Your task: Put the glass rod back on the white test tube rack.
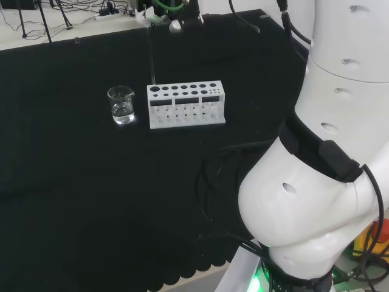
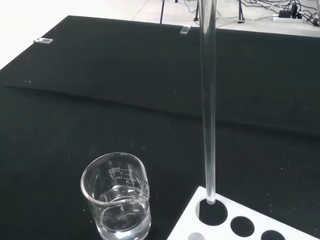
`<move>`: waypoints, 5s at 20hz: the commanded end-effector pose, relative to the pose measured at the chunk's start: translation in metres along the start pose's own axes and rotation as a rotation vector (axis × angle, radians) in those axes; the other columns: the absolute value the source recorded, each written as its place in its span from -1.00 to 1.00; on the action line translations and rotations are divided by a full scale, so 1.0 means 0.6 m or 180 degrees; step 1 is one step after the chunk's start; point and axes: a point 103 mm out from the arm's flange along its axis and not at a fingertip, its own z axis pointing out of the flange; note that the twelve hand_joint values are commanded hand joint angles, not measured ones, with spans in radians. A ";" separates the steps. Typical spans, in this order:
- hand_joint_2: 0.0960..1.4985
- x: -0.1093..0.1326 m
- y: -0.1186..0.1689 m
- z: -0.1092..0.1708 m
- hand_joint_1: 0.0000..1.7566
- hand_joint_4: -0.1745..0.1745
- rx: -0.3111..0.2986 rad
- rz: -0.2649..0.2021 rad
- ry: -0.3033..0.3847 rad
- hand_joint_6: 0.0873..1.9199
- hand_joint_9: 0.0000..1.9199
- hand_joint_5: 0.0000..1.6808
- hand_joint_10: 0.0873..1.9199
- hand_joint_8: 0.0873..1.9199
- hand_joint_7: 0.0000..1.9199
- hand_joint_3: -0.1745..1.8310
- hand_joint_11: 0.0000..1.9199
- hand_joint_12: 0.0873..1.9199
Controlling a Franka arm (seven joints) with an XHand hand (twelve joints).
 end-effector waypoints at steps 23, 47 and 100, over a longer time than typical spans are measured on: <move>0.43 -0.027 0.021 0.104 0.49 -1.00 0.0192 0.0025 0.0139 -0.59 0.66 0.36 -0.27 -0.04 0.24 -0.96 0.64 -0.25; 0.43 -0.062 -0.008 0.145 0.49 -1.00 0.0036 0.0146 0.0284 -0.60 0.66 0.37 -0.27 -0.04 0.24 -0.95 0.64 -0.25; 0.17 -0.046 -0.007 0.147 0.68 -1.00 0.0228 0.0169 0.0113 -0.05 0.84 -0.21 -0.33 -0.21 -0.10 -1.00 0.88 -0.10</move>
